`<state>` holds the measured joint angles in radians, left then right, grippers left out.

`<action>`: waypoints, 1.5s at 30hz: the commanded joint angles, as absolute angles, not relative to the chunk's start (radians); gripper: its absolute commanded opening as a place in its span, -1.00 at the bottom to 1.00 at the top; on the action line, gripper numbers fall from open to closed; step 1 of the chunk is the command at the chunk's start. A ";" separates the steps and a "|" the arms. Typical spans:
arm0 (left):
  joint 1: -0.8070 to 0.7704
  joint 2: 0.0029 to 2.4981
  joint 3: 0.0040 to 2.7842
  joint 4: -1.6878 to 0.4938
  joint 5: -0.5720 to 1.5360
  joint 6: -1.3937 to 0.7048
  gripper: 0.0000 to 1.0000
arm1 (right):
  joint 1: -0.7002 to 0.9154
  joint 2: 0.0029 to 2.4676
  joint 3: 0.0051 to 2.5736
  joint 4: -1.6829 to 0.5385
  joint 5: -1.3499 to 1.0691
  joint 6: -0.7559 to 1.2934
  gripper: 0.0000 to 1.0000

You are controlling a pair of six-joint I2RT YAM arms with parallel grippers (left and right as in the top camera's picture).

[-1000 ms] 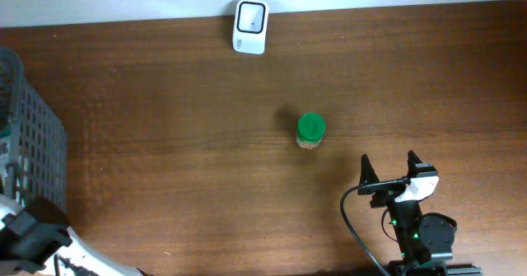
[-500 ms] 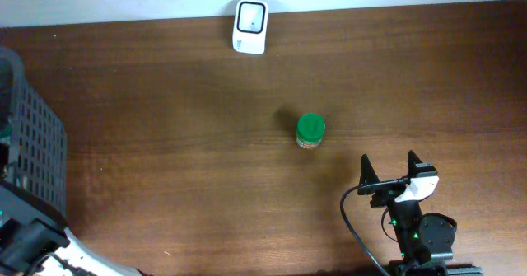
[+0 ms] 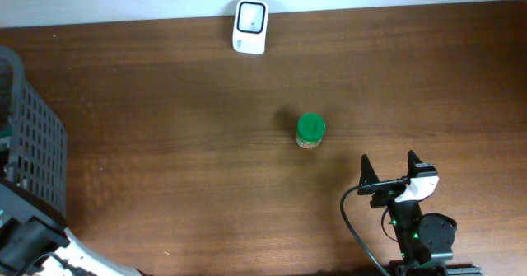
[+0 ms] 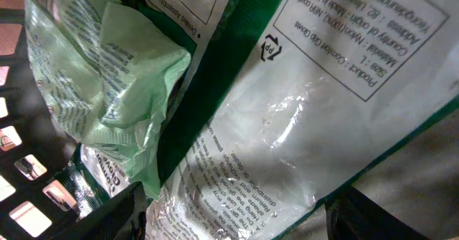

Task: Scan the item barcode
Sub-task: 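Return the left gripper into the basket toward the white tube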

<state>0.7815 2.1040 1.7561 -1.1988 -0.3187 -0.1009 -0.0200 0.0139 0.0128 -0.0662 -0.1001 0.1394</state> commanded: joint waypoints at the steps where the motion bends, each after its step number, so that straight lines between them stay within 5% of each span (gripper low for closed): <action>1: 0.785 2.099 1.747 -1.188 -0.330 -0.096 0.38 | -0.027 0.007 0.006 -0.068 -0.113 0.147 0.97; 8: 0.785 2.143 1.747 -1.182 -0.330 -0.096 0.14 | -0.027 0.007 0.006 -0.068 -0.113 0.147 0.97; 12: 0.785 2.146 1.756 -1.182 -0.330 -0.096 -0.55 | -0.027 0.007 0.006 -0.068 -0.113 0.147 0.97; 13: 0.785 2.146 1.763 -1.190 -0.330 -0.096 -1.00 | -0.027 0.007 0.006 -0.068 -0.113 0.147 0.97; 25: 0.683 1.816 2.406 -1.343 -0.111 -0.112 -1.00 | -0.027 0.007 0.006 -0.068 -0.113 0.147 0.97; 32: 0.512 1.638 2.432 -1.325 -0.143 -0.112 -1.00 | -0.027 0.007 0.006 -0.068 -0.113 0.147 0.97; 35: 0.556 1.670 2.403 -1.356 -0.147 -0.112 -0.12 | -0.027 0.007 0.006 -0.068 -0.113 0.147 0.97; 37: 0.619 1.707 2.333 -1.357 -0.146 -0.114 0.24 | -0.027 0.007 0.006 -0.068 -0.113 0.147 0.97; 41: 0.783 1.756 2.131 -1.332 -0.057 -0.130 0.51 | -0.027 0.007 0.006 -0.068 -0.113 0.147 0.97; 45: 0.928 1.794 1.859 -1.188 0.057 0.047 0.57 | -0.027 0.007 0.006 -0.068 -0.113 0.147 0.97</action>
<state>0.8780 1.7744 1.9671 -1.2392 -0.0036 -0.0669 -0.0200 0.0139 0.0128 -0.0662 -0.0998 0.1398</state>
